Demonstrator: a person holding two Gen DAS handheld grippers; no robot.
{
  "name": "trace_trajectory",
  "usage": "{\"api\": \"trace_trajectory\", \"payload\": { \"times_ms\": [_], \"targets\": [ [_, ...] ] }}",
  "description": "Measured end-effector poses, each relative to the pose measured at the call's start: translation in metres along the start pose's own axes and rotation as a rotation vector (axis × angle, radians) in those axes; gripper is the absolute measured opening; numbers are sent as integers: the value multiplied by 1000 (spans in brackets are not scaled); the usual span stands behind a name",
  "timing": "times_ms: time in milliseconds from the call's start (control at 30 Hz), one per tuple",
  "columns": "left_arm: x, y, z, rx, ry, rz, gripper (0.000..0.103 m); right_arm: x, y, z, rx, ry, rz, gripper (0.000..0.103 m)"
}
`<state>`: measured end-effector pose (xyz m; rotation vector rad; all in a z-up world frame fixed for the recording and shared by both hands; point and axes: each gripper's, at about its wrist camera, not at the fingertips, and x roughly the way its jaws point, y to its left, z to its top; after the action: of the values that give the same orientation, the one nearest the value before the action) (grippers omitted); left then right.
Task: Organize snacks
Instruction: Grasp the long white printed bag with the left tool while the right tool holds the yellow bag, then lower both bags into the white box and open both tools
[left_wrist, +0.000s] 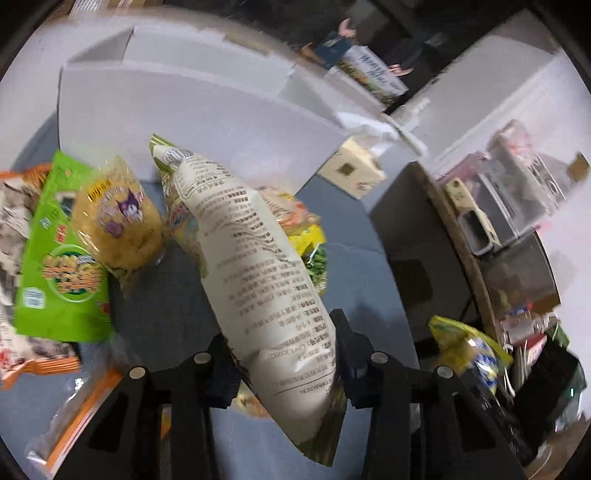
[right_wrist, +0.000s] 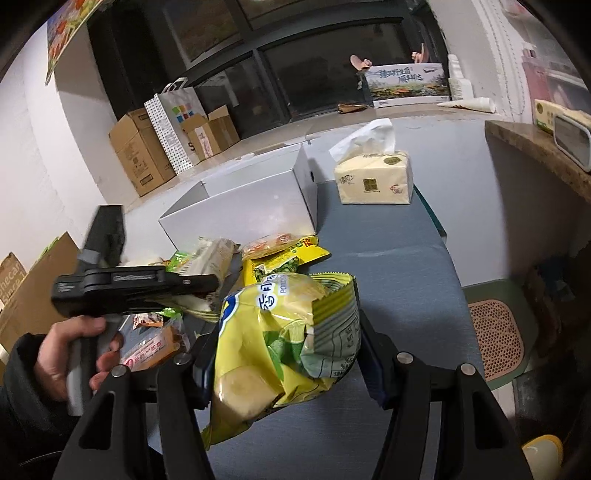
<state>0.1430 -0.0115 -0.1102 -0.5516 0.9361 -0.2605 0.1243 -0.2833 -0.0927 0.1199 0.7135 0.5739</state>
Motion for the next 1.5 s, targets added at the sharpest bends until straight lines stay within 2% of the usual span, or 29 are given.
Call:
{"api": "trace_trajectory", "payload": {
  "times_ms": [67,167,333,433,533,633,833,933,1067,1167,1300,1333,1367,1400,1433,1467,1500],
  "targets": [
    [-18,-7,-2,58,-41,-7,47,0,4,0,-5,-1,4,66],
    [-46,-18,-1,152,-120,42,46,2,10,2,-22,4,9,66],
    [-77,-29,8,271,-216,68,46,5,22,13,-38,-9,26,66],
    [-96,-30,20,347,-313,113,45,9,30,22,-51,-14,35,66],
    [-114,-26,33,390,-372,148,45,17,39,35,-58,-16,65,66],
    [-121,-17,54,393,-401,173,45,34,49,54,-75,-11,74,66],
    [-112,2,105,398,-389,225,45,84,70,117,-92,-16,112,66],
    [-102,17,140,377,-377,247,45,115,76,161,-69,-42,99,66],
    [-77,35,179,349,-329,249,44,167,73,204,-7,-4,70,66],
    [-55,43,197,364,-288,272,44,196,73,223,-36,21,7,66],
    [-29,57,213,364,-237,303,46,222,63,239,20,46,-30,67],
    [-24,59,215,365,-213,301,49,229,61,242,32,55,-27,69],
    [-18,61,217,371,-190,314,50,235,60,244,38,73,-27,74],
    [-13,63,219,377,-183,352,67,242,59,246,43,93,-31,88],
    [-10,65,220,381,-182,391,99,247,59,246,41,101,-35,95],
    [-9,67,220,379,-183,398,102,249,59,245,34,103,-48,103],
    [-10,67,219,375,-184,389,103,250,60,244,21,102,-61,103]
  ]
}}
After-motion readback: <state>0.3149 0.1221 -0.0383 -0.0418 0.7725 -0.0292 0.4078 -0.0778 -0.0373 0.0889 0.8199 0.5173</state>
